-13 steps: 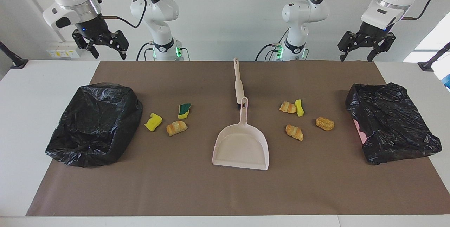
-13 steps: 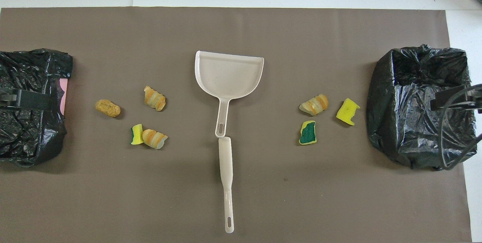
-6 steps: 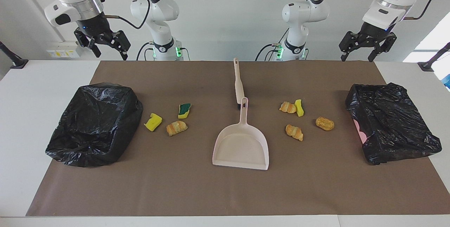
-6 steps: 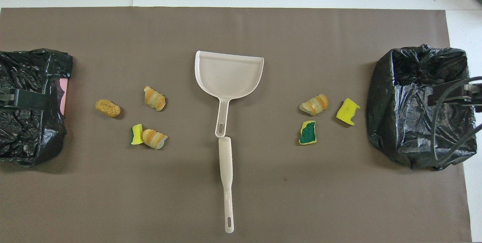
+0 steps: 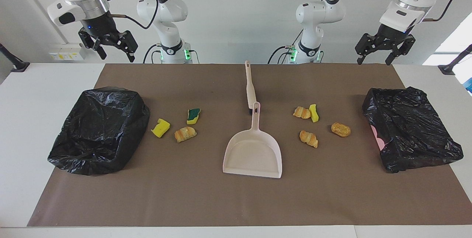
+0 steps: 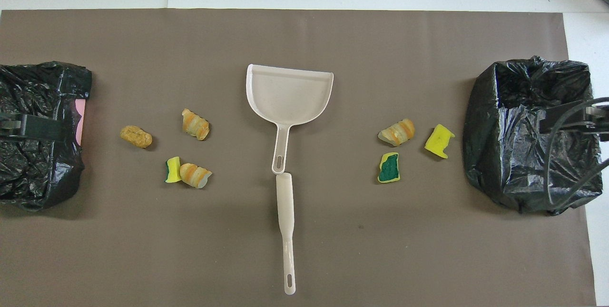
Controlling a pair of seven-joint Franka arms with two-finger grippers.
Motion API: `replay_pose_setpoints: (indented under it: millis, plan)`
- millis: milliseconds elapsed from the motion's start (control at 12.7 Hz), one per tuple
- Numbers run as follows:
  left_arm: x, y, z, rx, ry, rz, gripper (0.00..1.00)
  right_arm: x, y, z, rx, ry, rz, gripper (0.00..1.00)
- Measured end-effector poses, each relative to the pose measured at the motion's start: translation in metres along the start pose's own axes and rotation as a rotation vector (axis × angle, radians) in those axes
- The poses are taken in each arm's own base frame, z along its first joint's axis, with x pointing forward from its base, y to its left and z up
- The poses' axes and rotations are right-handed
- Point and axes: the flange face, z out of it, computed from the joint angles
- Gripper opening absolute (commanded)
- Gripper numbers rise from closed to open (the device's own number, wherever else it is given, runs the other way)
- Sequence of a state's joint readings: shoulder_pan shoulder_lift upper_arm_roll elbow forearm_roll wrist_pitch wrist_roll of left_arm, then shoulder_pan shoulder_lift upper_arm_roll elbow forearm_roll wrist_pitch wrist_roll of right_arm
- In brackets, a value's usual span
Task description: Sweep and dump trash in bin
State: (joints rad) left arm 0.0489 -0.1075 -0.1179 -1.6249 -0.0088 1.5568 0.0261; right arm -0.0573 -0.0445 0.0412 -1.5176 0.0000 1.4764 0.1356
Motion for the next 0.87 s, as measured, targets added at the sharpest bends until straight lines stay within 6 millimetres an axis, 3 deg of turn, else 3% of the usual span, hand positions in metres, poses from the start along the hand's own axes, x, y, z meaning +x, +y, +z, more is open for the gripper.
replay_pose_setpoints:
  millis: [394,630,867]
  plan:
    - [-0.016,0.01,0.029,-0.03,-0.065,0.007,1.0,0.0,0.002,0.0,0.0,0.0,0.003,1.0]
    - [-0.025,0.016,0.033,-0.028,-0.075,0.015,1.0,0.0,-0.006,0.004,-0.001,-0.009,-0.012,1.0]
    - [-0.034,0.029,0.036,-0.023,-0.085,0.031,1.0,0.011,-0.045,0.029,-0.003,-0.035,-0.079,1.0]
